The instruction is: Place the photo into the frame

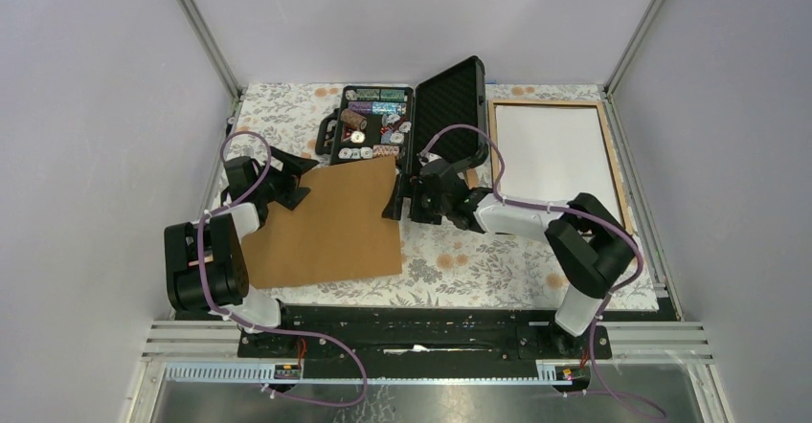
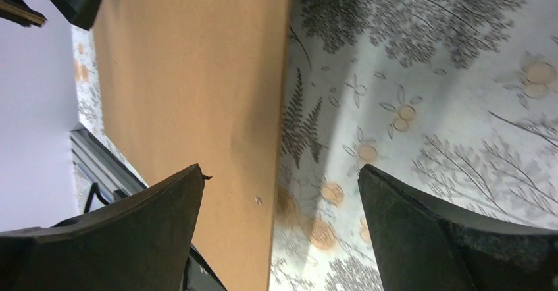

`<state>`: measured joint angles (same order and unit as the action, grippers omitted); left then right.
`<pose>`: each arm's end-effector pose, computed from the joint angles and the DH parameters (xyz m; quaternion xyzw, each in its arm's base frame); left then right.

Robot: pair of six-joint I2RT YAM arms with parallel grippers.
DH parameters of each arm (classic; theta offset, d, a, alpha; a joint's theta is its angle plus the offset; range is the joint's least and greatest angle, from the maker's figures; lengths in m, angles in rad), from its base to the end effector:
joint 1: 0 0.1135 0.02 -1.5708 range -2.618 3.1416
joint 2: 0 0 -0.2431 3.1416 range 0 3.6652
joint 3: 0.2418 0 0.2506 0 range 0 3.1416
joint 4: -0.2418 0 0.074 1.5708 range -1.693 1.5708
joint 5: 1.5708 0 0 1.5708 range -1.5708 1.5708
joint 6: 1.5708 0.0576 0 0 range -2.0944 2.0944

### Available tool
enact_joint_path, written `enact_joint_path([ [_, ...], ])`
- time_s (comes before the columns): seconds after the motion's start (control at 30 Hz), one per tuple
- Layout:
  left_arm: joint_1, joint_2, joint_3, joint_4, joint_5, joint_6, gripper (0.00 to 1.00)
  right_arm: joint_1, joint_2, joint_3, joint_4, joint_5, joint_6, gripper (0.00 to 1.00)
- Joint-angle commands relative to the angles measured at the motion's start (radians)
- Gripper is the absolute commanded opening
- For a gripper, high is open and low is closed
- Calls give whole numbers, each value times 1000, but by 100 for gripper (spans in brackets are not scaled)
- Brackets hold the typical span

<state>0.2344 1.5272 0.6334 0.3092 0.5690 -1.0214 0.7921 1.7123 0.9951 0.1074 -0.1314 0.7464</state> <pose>0.3095 0.0420 0.1367 -0.3891 0.7623 -0.4025 0.3248 0.2647 0.2790 0.1644 -0.0505 0.8839 0.3627 0.2909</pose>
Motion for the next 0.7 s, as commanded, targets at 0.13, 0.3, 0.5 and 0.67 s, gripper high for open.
enact_joint_path([
  [0.13,-24,43,-26,-78,9,18,98,-5,106,-32,422,-105,152,89],
  [0.3,-27,53,-32,-66,25,20,98,-8,148,-65,609,-95,218,81],
  [0.5,-30,25,-16,-84,41,36,98,-11,213,-37,729,-132,236,50],
  [0.67,-40,-105,74,-221,36,119,99,-13,182,-4,736,-191,191,4],
])
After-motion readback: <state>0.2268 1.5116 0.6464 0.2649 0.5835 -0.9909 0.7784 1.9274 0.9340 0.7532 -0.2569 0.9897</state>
